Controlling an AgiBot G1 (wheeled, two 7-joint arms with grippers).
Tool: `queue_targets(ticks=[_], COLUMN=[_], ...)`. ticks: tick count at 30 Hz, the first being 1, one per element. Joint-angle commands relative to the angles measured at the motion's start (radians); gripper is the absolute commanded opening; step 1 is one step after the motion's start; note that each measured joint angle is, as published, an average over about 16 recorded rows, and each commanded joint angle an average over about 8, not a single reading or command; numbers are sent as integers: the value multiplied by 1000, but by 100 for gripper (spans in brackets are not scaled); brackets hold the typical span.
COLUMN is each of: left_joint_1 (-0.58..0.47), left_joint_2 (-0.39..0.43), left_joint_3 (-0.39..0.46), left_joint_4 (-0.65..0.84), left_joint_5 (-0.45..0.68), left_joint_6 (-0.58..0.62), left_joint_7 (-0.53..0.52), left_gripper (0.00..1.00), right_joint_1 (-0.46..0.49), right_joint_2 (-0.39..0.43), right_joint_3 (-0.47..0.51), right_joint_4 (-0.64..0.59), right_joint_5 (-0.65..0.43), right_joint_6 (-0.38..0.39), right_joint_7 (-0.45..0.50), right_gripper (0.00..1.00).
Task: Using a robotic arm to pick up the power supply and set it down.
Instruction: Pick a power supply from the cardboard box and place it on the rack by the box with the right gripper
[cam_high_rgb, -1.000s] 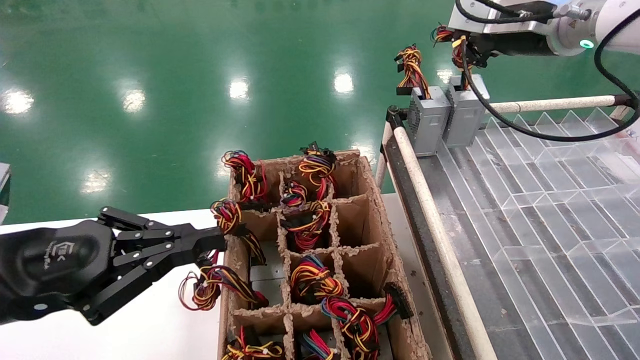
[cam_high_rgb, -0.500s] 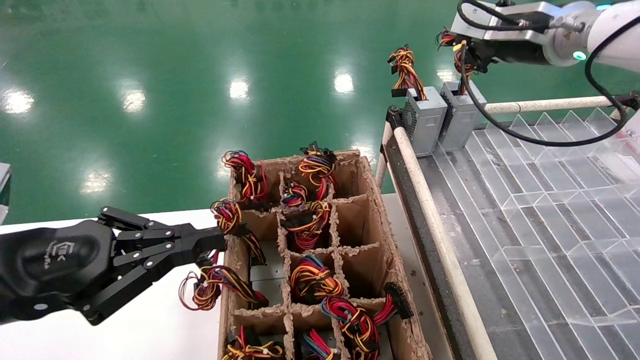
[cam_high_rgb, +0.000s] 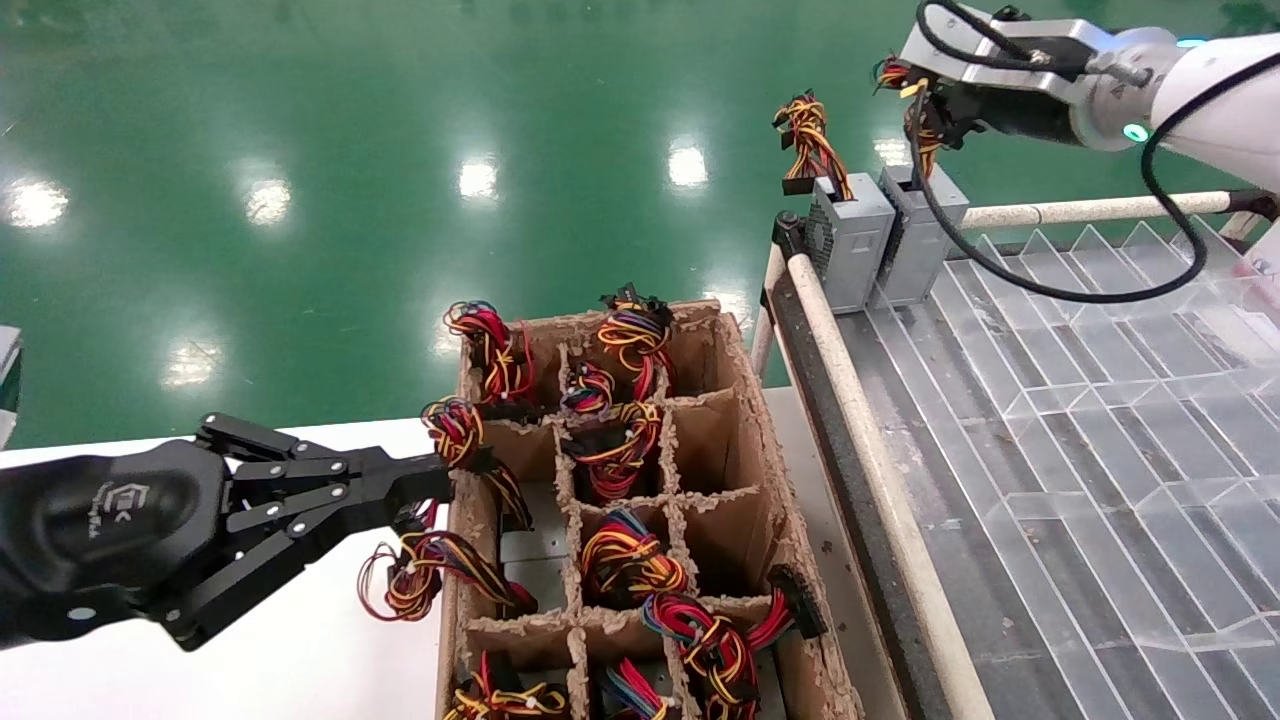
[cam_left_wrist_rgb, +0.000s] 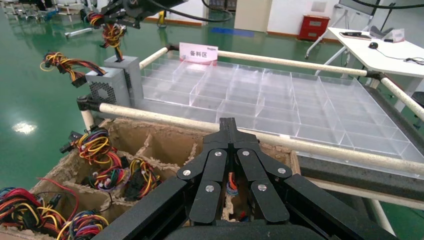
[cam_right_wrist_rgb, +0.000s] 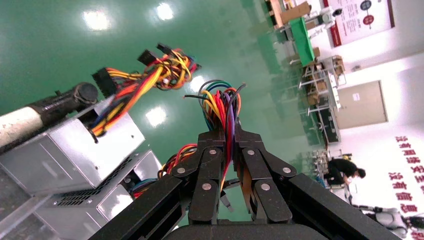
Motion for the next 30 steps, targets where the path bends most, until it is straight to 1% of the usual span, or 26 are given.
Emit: queue_targets(ticks=[1, 12, 13, 20, 21, 30], left_joint_1=[0, 0, 0, 0, 0, 0], left_joint_2=[0, 0, 0, 0, 0, 0], left_joint_3=[0, 0, 0, 0, 0, 0], left_joint_4=[0, 0, 0, 0, 0, 0], left_joint_5=[0, 0, 0, 0, 0, 0], left_joint_6=[0, 0, 0, 0, 0, 0], left_joint_7=[0, 0, 0, 0, 0, 0], left_gripper=[0, 0, 0, 0, 0, 0], right_joint_1=[-8, -24, -24, -26, -26, -17], right_joint_2=[-3, -15, -16, -21, -21, -18], right_joint_3=[6, 11, 12, 20, 21, 34], right_joint_4=[-1, -17, -18, -24, -24, -19], right_joint_5=[9, 17, 17, 28, 31, 49], right_joint_6=[4, 13, 12, 8, 7, 0], right_joint_7=[-11, -43, -45, -49, -50, -60], right_gripper=[0, 0, 6, 93, 100, 100])
